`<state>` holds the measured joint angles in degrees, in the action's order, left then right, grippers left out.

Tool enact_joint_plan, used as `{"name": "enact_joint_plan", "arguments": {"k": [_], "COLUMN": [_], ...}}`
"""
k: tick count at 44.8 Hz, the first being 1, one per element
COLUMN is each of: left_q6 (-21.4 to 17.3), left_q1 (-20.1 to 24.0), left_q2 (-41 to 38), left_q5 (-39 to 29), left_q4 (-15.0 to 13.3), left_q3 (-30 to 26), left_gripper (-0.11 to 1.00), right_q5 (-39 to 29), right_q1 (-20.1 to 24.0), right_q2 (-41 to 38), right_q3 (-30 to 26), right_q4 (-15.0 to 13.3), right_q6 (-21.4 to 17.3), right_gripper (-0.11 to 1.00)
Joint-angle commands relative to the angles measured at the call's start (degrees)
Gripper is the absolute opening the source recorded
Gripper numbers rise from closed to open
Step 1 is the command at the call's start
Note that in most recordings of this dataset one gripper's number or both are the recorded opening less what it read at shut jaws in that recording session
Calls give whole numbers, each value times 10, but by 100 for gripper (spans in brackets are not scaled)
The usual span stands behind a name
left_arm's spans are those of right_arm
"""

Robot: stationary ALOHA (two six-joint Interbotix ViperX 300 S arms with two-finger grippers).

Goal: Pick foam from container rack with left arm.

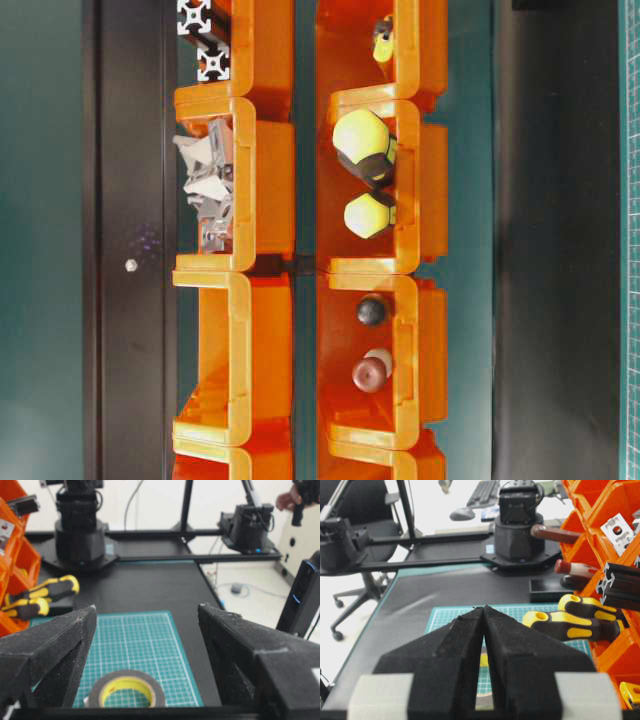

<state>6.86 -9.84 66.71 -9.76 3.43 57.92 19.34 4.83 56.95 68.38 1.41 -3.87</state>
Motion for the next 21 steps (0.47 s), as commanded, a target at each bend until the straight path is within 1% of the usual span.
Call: {"name": "enact_joint_plan", "arguments": {"k": [1, 21], "left_q6": [1, 1], "left_q1": [2, 1], "left_q2": [-5, -7], "left_q5": [3, 3], "left_q4": [2, 2], "left_q3": [-3, 0], "left_gripper": [79, 79], "right_q5": [4, 3], "right_q1": [0, 1], "right_q2": [-4, -3], "right_q3": [-5, -4], "right_q4": [1, 0], "right_q6": [-1, 2], "right_gripper": [0, 0]}}
